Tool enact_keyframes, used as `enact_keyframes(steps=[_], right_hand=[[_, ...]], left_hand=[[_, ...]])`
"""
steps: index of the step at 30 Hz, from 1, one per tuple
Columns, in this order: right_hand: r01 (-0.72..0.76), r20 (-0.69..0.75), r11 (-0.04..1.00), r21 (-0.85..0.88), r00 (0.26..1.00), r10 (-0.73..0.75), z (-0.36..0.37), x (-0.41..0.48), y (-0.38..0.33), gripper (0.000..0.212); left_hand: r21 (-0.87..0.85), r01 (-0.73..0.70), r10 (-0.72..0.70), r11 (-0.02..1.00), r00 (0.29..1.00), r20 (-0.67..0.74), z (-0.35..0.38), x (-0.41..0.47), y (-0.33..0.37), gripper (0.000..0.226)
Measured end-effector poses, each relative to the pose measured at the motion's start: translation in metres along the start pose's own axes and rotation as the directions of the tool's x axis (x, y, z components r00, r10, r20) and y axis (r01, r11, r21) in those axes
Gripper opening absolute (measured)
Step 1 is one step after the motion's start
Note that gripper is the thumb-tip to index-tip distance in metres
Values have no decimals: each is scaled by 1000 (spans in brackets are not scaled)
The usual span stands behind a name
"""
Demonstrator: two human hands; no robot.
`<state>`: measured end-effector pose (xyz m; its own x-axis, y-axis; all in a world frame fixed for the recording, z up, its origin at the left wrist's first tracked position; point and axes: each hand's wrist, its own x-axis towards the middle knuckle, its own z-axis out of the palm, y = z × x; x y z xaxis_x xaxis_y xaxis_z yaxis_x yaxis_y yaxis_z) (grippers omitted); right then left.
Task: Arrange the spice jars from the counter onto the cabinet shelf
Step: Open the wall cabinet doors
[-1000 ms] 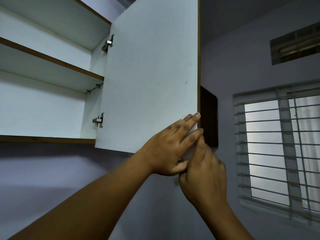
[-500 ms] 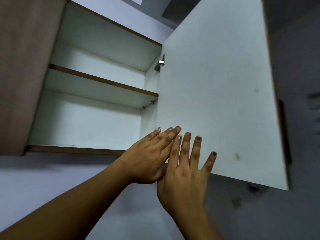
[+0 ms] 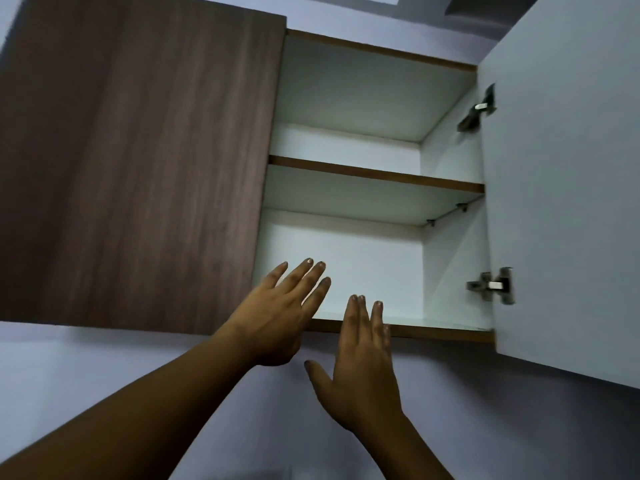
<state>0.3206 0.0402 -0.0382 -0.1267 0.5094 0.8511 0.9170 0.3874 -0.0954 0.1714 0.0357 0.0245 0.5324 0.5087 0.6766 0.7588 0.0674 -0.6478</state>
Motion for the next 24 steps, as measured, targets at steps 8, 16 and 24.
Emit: enact_keyframes(steps=[8,16,24], right_hand=[[-171,252,795,582,967,24,66,51,-96,92],[-117,77,770,627,993,88,107,60,-141,85],[-119,70,690,714,993,99,89,40,-155,91]], left_hand=[[26,70,-73,997,988,133,47,-14,-69,68],[28,33,-36,999,994,107,64,-24,-83,47],[58,16,-19,998,998,59,40,-41,-85,46]])
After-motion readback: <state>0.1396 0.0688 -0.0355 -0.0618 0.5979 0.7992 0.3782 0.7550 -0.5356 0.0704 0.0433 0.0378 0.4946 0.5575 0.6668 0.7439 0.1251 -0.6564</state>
